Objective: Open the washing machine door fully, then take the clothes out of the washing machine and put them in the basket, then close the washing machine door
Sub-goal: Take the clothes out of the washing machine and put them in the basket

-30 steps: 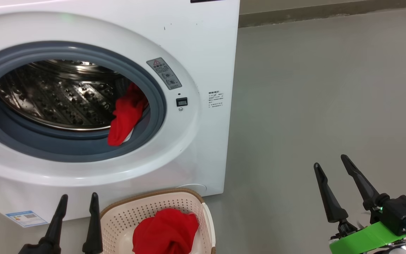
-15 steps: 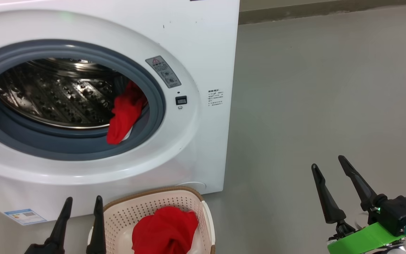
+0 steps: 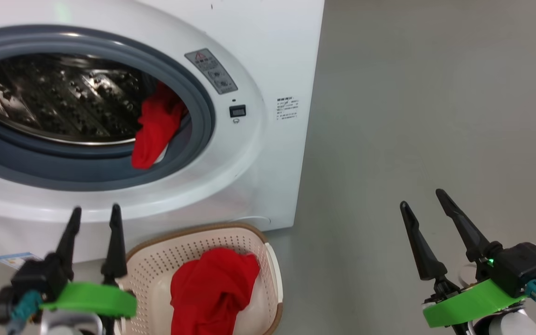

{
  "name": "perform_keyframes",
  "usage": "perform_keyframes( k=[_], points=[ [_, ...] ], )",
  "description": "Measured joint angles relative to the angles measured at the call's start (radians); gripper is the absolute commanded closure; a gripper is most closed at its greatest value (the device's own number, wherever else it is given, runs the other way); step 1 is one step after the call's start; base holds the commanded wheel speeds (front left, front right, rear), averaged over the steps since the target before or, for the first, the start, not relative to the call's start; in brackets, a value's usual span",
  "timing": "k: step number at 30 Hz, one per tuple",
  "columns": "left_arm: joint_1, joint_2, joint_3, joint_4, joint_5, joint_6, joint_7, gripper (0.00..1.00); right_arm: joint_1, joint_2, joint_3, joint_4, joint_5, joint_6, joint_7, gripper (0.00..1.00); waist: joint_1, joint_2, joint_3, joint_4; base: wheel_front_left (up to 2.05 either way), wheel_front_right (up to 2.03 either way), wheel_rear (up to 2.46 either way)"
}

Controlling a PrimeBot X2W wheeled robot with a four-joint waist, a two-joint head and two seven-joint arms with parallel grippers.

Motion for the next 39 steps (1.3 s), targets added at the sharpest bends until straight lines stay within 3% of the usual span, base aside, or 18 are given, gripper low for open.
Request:
perform_keyframes(
  k=[19, 29, 39],
  points=[
    [-0.556, 0.058, 0.029, 0.353, -0.008, -0.025, -0.003, 0.0, -0.148, -0.036, 0.032, -0.026, 0.007, 0.0, 0.0, 0.0, 0.0, 0.0, 0.216, 0.008, 0.0, 0.0, 0.0],
    [-0.83, 0.093, 0.051, 0.627, -0.038, -0.035, -0.004, 0.0, -0.205, -0.062, 0.067, -0.013, 0.0, 0.0, 0.0, 0.0, 0.0, 0.0, 0.337, -0.014, 0.0, 0.0, 0.0],
    [-0.997, 0.115, 0.01, 0.823, -0.102, -0.053, 0.082, 0.0, -0.236, -0.071, 0.109, 0.033, -0.052, 0.001, 0.0, 0.0, 0.0, 0.0, 0.383, -0.059, 0.0, 0.0, 0.0]
  ],
)
